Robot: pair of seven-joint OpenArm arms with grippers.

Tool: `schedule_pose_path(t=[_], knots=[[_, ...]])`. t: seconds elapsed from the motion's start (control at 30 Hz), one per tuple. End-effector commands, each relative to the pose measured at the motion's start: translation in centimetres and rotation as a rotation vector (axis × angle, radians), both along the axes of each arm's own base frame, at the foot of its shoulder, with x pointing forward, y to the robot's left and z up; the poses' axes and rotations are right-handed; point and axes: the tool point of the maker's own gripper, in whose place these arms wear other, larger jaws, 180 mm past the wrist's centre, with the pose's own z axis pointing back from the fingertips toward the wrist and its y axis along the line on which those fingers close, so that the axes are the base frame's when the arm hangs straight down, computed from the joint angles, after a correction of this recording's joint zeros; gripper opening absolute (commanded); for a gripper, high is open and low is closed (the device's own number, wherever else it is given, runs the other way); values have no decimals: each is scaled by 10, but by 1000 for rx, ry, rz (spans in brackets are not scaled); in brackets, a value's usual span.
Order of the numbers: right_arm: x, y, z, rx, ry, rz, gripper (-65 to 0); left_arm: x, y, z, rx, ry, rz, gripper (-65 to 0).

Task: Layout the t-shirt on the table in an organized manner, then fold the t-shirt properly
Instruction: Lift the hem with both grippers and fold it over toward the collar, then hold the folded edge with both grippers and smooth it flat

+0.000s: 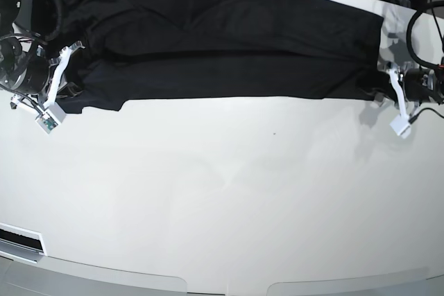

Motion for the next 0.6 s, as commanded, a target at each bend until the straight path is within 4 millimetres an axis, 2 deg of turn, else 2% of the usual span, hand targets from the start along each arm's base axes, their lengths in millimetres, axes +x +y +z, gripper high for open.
schedule_pose_path(t=[0.0, 0.2, 0.23, 0.33, 0.37, 0.4, 0.43, 0.57], knots=[[7, -3, 10, -6, -34, 8, -650, 13, 9, 15, 13, -55, 4, -650], [-11, -4, -2, -11, 17, 8, -650, 16, 7, 17, -5, -64, 11, -650], [-12, -5, -3, -18, 20, 7, -605, 17, 5, 19, -21, -69, 16, -632], [-9, -15, -4, -69, 17, -10, -342, 17, 3, 21, -40, -68, 21, -401], [-5, -21, -4, -89, 4, -47, -293, 16, 3, 20, -37, -62, 19, -336], [-1, -27, -3, -112, -11, -81, -282, 15, 4, 19, -31, -57, 15, -296], [3, -33, -2, -134, -27, -110, -282, 13, 5, 18, -21, -51, 11, -287], [10, -47, 0, -177, -63, -194, -282, 13, 6, 17, -9, -48, 7, -288]])
